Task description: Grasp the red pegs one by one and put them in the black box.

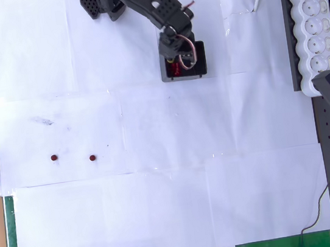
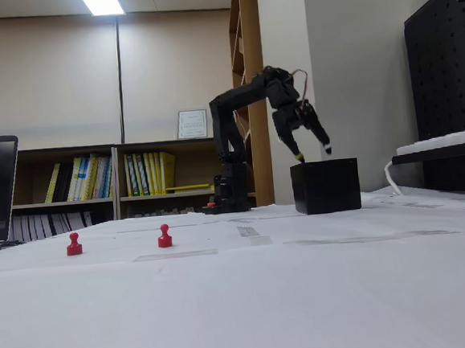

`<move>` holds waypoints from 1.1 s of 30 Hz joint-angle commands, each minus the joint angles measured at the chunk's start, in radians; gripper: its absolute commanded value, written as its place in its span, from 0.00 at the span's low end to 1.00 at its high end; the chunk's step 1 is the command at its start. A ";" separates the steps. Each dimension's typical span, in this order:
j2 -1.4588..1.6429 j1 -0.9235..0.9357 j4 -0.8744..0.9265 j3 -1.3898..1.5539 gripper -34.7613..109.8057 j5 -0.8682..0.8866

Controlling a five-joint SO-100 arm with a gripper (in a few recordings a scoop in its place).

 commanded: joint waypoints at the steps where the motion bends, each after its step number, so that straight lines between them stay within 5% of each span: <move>1: -0.143 0.192 -0.049 -0.052 0.39 0.192; 8: -0.025 0.581 -0.681 -0.537 0.39 0.592; 19: 0.472 0.749 -1.500 -0.569 0.38 0.825; 33: 0.854 0.775 -1.664 -0.272 0.37 0.842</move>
